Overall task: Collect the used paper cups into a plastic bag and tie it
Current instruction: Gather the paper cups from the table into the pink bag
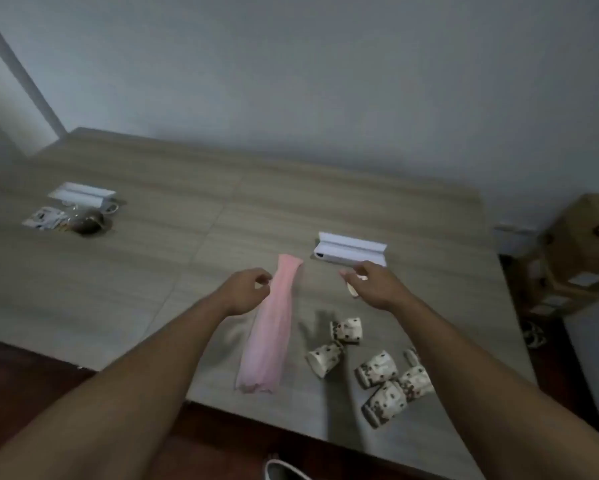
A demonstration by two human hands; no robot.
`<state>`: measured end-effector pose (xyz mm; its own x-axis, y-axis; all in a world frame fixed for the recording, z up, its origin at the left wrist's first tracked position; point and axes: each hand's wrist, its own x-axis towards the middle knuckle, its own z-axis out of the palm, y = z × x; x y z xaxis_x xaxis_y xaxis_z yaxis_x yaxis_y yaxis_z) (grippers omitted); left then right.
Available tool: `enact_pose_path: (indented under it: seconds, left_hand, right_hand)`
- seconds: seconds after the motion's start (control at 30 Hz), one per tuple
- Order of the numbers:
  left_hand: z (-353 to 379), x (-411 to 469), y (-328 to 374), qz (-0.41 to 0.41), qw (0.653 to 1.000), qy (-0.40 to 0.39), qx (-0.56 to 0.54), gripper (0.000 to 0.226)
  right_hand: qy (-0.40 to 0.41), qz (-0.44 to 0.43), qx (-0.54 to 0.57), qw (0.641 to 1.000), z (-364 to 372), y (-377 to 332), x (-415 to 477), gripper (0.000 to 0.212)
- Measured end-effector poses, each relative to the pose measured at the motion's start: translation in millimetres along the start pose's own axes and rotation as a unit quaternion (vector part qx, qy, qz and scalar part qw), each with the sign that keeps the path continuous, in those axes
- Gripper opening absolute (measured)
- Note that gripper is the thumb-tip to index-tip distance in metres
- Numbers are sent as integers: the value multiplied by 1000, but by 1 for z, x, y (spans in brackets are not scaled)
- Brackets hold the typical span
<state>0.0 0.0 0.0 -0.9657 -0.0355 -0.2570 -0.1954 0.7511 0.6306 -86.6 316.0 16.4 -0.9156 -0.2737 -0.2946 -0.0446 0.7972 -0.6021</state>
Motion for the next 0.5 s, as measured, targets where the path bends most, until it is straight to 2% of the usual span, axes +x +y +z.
enact_pose_path:
  seconds: [0.13,0.33,0.4,0.5]
  left_hand:
    - [15,-21,-49,-24,997,-65,-28,37]
    - [61,-40,-115,-63,992,-98,-56,45]
    - [84,-50,-129,-70,990,-117,-48,55]
    - [116,-61,-148,-82,988,-127,-19,88]
  right_hand:
    - [-52,25,12,998,56,-5,-1,64]
    - [-112,52,12,992,146,-3,-4,52]
    - [-136,55,10,989,172,0,-10,46]
    - [-174,61,4,983,208,2,-19,40]
